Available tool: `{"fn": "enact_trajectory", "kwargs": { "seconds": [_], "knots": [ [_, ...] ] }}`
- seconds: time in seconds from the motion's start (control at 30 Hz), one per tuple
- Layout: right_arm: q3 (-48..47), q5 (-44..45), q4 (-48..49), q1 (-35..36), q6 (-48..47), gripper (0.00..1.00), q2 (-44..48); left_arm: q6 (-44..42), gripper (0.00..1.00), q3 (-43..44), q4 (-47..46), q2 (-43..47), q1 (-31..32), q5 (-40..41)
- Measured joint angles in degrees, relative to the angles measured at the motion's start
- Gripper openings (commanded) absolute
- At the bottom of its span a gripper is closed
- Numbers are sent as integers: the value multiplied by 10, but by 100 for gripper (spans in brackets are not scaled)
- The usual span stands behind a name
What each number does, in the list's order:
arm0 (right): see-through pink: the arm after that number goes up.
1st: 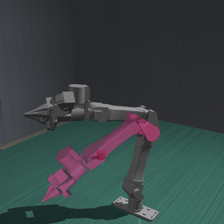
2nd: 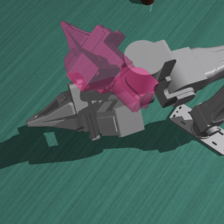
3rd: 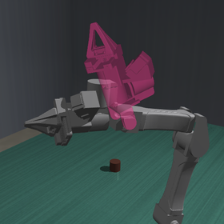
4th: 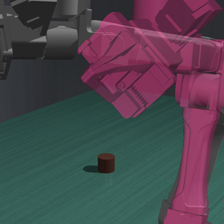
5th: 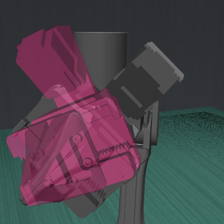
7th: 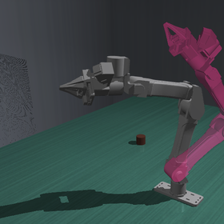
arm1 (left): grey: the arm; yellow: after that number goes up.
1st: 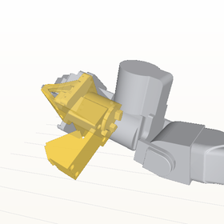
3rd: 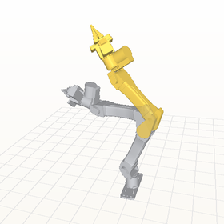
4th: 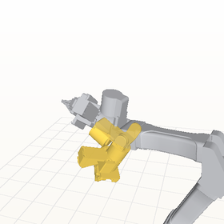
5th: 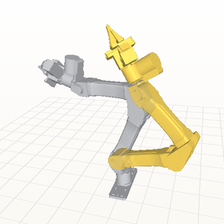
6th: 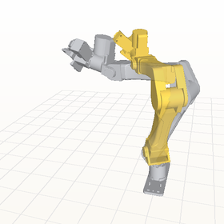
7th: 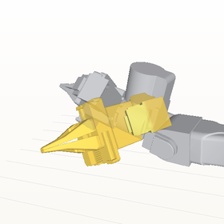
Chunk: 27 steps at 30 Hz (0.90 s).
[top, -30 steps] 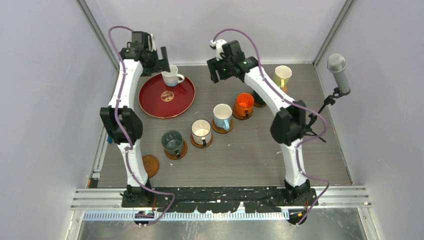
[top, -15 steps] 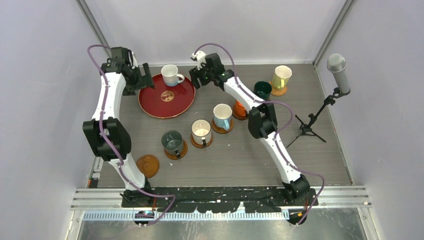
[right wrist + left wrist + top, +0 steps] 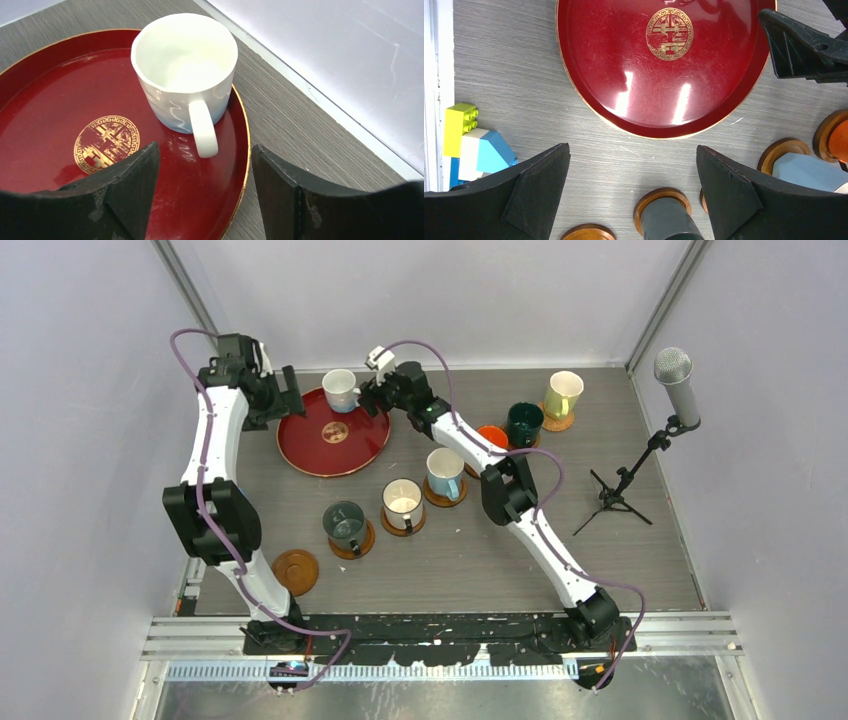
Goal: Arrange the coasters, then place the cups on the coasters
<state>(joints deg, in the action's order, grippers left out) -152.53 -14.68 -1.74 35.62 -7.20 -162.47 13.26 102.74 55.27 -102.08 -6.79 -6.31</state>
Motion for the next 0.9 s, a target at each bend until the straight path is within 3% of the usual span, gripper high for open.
{"fn": "enact_trajectory", "kwargs": {
  "seconds": [0.37,0.9],
  "knots": [
    [-2,-12,43,5,3,65,-32,-1,100,2,10,0,-10,0],
    [-2,-33,56,32,-1,47,-35,-3,99,-9,12,27,-28,1]
  ]
}}
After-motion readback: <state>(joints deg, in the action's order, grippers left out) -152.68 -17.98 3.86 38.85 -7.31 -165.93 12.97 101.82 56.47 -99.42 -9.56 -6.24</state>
